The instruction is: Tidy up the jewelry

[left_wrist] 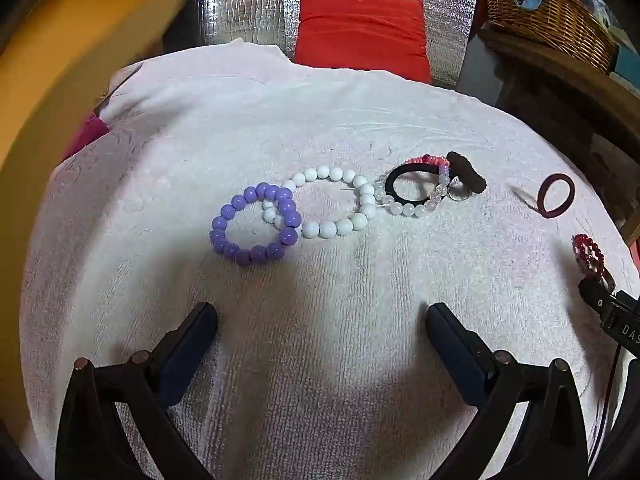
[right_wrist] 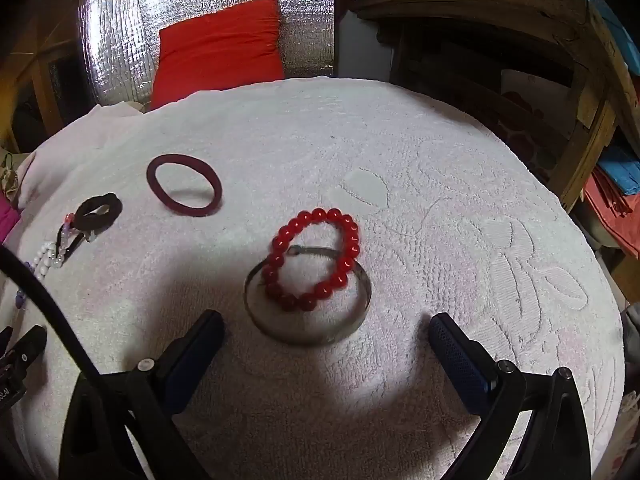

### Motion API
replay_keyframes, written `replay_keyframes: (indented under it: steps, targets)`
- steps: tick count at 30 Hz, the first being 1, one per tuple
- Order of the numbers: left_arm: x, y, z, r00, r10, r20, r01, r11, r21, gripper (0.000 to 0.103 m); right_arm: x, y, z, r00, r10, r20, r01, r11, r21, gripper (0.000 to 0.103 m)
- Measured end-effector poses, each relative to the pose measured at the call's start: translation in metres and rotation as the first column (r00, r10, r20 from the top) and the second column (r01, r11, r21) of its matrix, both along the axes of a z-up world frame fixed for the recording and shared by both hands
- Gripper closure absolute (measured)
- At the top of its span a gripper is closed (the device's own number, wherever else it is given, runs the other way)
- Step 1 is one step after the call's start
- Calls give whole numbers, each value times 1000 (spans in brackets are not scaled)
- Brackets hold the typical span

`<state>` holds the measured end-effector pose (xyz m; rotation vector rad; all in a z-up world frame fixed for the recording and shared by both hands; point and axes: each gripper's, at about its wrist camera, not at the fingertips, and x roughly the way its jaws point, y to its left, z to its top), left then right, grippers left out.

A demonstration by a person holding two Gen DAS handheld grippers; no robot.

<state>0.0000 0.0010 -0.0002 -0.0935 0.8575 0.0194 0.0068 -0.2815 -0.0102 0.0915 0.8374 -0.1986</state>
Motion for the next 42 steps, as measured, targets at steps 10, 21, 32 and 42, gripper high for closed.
replay_keyframes:
  steps: [10,21,32,42]
  targets:
    - [0,4,2,1000,0,-1,0,1000,9,0,0,0,0,1000,0,0,0,1000,0,0]
    - [-1,-1,0,1000,1,0,-1,1000,19,0,0,-1,0,1000,-1,1,1,1000,-3,0]
    - [-1,-1,1,1000,1,0,-1,1000,18,0,-11,-2,6,997,57,-43,-55,998,41,0]
    - [-1,-1,0,1000,0,0,0,1000,18,0,-24,-1,18,967,146,-209,-124,986,115,0]
